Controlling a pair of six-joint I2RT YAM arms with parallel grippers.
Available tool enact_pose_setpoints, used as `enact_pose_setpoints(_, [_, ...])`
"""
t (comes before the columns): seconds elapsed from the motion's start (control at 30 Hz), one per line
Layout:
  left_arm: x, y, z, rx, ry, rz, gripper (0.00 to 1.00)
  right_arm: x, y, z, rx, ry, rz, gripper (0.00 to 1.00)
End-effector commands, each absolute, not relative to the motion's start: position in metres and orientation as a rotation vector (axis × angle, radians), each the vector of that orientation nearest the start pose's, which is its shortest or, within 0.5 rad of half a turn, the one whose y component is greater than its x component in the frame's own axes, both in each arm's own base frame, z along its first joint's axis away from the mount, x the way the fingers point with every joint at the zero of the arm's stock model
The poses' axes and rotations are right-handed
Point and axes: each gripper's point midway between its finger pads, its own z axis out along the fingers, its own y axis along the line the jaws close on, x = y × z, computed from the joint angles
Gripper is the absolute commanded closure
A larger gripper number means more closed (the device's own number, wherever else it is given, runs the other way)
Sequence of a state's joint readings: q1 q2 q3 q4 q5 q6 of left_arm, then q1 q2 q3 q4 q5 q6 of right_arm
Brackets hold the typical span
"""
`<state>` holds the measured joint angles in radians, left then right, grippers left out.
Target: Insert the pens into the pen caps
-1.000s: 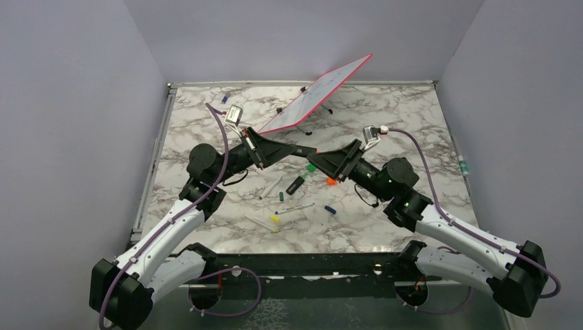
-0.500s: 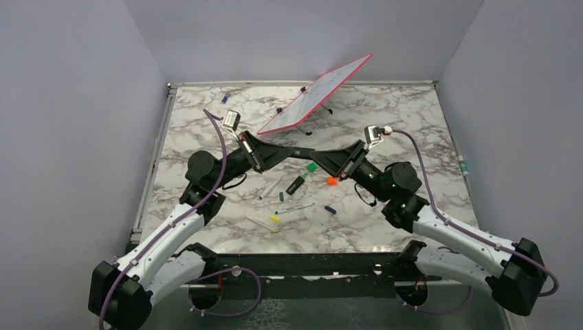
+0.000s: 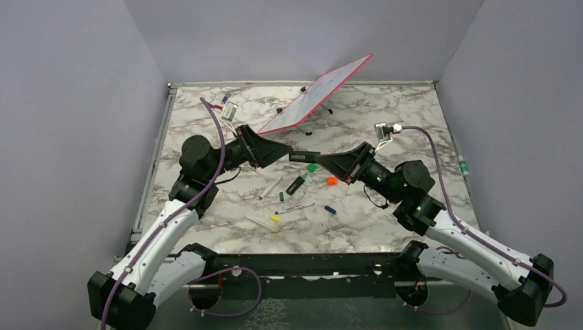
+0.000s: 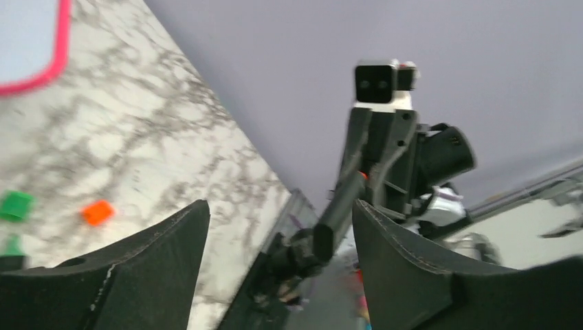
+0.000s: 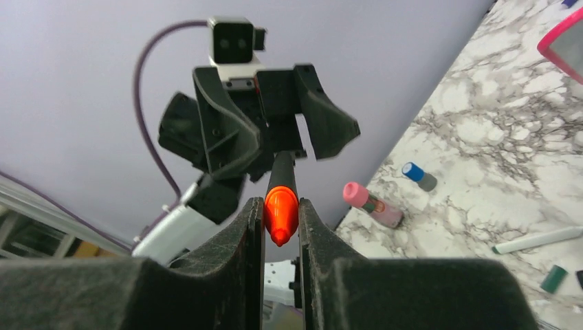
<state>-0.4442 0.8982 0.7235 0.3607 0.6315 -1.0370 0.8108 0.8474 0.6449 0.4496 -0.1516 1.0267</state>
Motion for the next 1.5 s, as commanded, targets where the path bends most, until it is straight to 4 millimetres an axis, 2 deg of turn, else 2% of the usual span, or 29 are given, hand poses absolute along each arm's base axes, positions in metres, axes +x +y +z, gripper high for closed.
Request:
enact_pose_setpoints(0.0, [0.210, -0.244, 0.336, 0.465, 1.745, -1.360, 0.22, 0.170, 0.283, 0.351, -0.252, 1.607, 1.445, 0.82])
enact_pose_setpoints(0.17, [0.175, -0.253, 0.339, 0.813, 1.665, -1.465, 0.20, 0.144, 0.291, 0.342, -0.586, 1.651, 1.397, 0.82])
enact_pose_setpoints(0.33, [0.146, -0.255, 0.334, 0.962, 1.626, -1.606, 0.20, 0.126, 0.301, 0.340, -0.796, 1.639, 1.440, 0.82])
enact_pose_setpoints(0.5, [0.130, -0.256, 0.324, 1.020, 1.614, -1.663, 0.29, 0.121, 0.309, 0.337, -0.879, 1.643, 1.479, 0.81])
enact_pose_setpoints(0.73, [0.116, -0.267, 0.305, 1.070, 1.644, -1.724, 0.41, 0.126, 0.319, 0.337, -0.875, 1.644, 1.514, 0.82])
enact_pose_setpoints(0.97, [0.115, -0.270, 0.299, 1.075, 1.638, -1.699, 0.60, 0.129, 0.321, 0.337, -0.865, 1.648, 1.513, 0.82])
enact_pose_setpoints(1.07, [0.116, -0.270, 0.300, 1.071, 1.638, -1.695, 0.75, 0.125, 0.321, 0.335, -0.885, 1.647, 1.527, 0.82])
enact_pose_setpoints(1.17, [0.116, -0.271, 0.303, 1.072, 1.631, -1.693, 0.93, 0.122, 0.320, 0.342, -0.898, 1.589, 1.542, 0.81])
enact_pose_setpoints(1.23, [0.118, -0.271, 0.303, 1.062, 1.626, -1.672, 1.00, 0.122, 0.320, 0.343, -0.895, 1.581, 1.541, 0.75])
enact_pose_setpoints(1.33, [0.126, -0.271, 0.301, 1.016, 1.630, -1.611, 1.00, 0.122, 0.317, 0.344, -0.894, 1.567, 1.520, 0.47])
enact_pose_setpoints(1.4, [0.134, -0.271, 0.298, 0.973, 1.653, -1.553, 1.00, 0.130, 0.314, 0.342, -0.840, 1.590, 1.476, 0.28])
enact_pose_setpoints(1.47, [0.147, -0.269, 0.290, 0.913, 1.700, -1.473, 1.00, 0.138, 0.310, 0.339, -0.783, 1.614, 1.426, 0.22])
